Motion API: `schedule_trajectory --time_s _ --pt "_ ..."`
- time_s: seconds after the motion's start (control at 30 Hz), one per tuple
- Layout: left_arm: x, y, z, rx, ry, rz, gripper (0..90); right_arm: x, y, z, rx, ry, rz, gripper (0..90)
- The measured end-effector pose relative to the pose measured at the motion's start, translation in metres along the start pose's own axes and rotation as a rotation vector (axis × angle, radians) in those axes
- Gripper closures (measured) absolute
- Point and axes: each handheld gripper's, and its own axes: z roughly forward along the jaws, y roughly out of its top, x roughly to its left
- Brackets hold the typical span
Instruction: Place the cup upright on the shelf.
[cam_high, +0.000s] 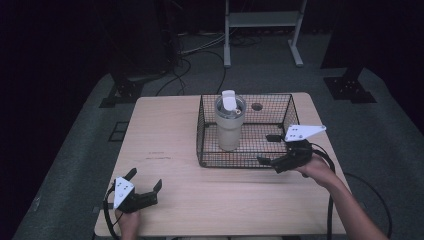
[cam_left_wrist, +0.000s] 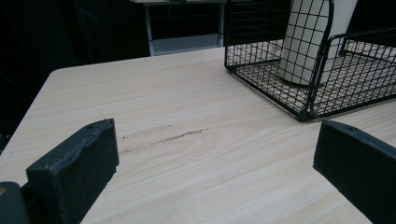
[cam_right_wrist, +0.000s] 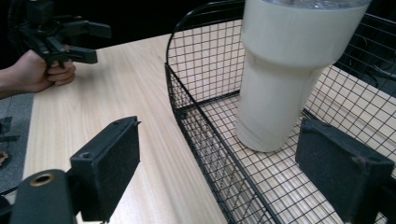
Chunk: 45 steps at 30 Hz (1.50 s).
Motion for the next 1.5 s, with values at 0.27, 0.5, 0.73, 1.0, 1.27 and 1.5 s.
schedule_trajectory --time_s 0.27,0.5,0.73,1.0,1.27,1.5 --pt "0.000 0.000 0.000 -0.002 -0.001 -0.002 0.0 0.009 -0.010 -0.004 -0.002 0.014 -0.005 13.1" --pt "0.000 0.000 0.000 -0.001 0.000 -0.001 0.0 0.014 -0.018 -0.006 -0.003 0.016 0.000 13.1" --pt "0.000 0.000 0.000 0.000 0.000 -0.003 0.0 0.017 -0.027 -0.010 -0.007 0.017 0.005 13.1" --pt "0.000 0.000 0.000 0.003 0.001 0.011 0.0 0.020 -0.038 -0.017 -0.013 0.013 0.022 13.1" --pt "0.000 0.000 0.000 0.004 0.003 0.006 0.0 0.023 -0.050 -0.023 -0.014 0.007 0.030 13.1" --pt "-0.001 0.000 0.001 0.005 0.002 0.006 0.0 0.025 -0.060 -0.026 -0.008 -0.001 0.032 13.1"
